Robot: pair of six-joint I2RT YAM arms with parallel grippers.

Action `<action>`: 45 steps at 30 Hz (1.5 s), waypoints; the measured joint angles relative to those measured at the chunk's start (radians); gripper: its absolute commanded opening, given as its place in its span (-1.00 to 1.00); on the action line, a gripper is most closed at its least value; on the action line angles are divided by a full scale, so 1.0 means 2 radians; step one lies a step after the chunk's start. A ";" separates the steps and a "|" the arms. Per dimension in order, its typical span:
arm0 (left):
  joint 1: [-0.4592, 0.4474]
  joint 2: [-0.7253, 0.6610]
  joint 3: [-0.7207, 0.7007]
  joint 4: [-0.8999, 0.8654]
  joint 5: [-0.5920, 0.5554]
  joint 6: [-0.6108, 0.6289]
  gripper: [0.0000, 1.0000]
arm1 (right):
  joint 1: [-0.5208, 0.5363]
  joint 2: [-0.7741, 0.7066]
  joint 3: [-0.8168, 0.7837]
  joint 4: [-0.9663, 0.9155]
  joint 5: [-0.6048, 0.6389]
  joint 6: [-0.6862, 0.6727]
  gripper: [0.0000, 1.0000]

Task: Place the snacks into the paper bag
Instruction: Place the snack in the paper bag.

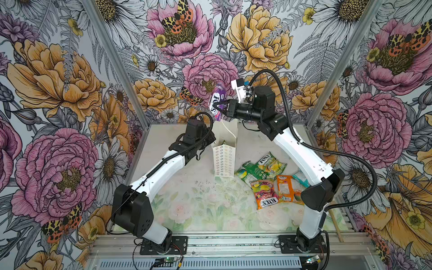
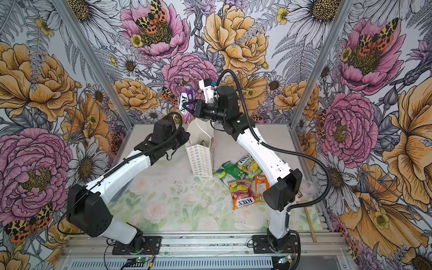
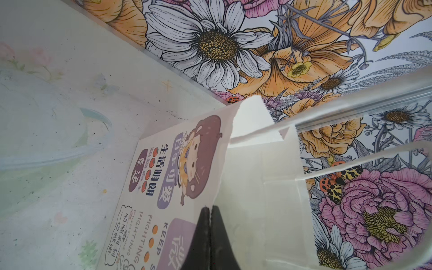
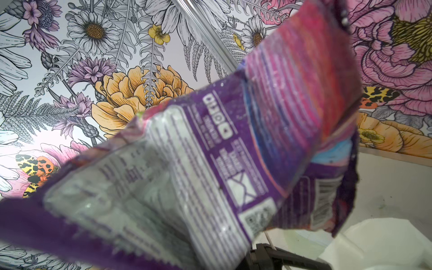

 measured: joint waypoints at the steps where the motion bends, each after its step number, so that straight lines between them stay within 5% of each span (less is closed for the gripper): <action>1: 0.000 0.000 0.000 0.000 0.000 0.000 -1.00 | 0.000 0.006 0.005 0.002 0.002 0.003 -1.00; 28: 0.006 -0.004 -0.009 0.008 0.000 0.000 -1.00 | -0.020 0.028 -0.045 0.007 0.014 0.035 -1.00; 45: 0.010 -0.004 -0.009 0.008 0.000 0.000 -1.00 | -0.020 -0.018 -0.097 -0.099 0.065 0.002 -1.00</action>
